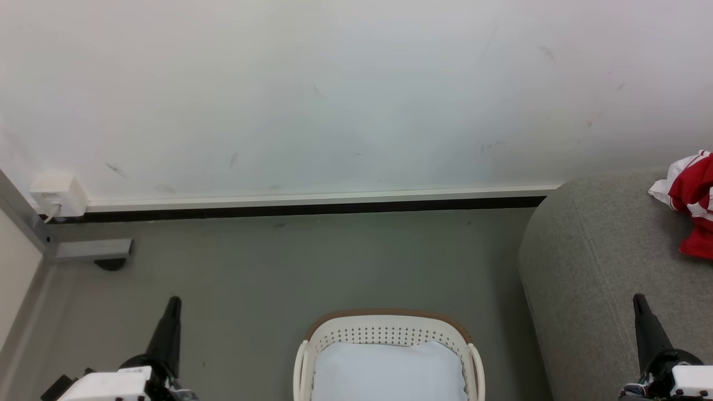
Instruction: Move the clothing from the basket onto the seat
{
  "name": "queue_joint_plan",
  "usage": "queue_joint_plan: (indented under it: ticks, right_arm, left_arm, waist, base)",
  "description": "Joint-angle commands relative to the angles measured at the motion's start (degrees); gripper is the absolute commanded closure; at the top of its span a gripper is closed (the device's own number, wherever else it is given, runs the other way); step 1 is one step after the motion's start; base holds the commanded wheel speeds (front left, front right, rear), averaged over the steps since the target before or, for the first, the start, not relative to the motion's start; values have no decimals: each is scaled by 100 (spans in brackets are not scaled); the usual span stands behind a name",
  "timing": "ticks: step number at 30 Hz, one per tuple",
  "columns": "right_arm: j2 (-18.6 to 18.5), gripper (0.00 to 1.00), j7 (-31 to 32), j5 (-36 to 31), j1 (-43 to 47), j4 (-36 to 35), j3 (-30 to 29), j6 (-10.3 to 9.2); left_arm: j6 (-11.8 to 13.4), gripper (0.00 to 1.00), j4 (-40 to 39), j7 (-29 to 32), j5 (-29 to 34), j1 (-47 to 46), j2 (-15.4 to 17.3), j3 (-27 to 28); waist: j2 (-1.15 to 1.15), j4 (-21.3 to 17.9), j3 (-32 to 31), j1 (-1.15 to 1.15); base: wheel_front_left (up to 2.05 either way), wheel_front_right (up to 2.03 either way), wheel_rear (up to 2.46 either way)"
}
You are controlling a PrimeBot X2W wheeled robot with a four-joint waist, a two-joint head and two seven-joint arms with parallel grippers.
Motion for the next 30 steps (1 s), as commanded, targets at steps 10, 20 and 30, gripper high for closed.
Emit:
queue_joint_plan:
  ticks: [10,20,30]
  right_arm:
    - [-7,100,23,6,-37,-34,-19,-12]
    - [-7,100,23,6,-37,-34,-18,-12]
    - [-7,100,22,6,-37,-34,-18,-12]
  left_arm:
    - [-29,100,-11,28,-71,-37,10,14]
    - [-29,100,-11,28,-72,-37,10,13]
    - [-29,100,-11,28,-72,-37,10,13]
  waist:
    - [0,0,0,0]
    - [0,0,0,0]
    - [0,0,0,0]
  base:
    - [0,0,0]
    - [0,0,0]
    - [0,0,0]
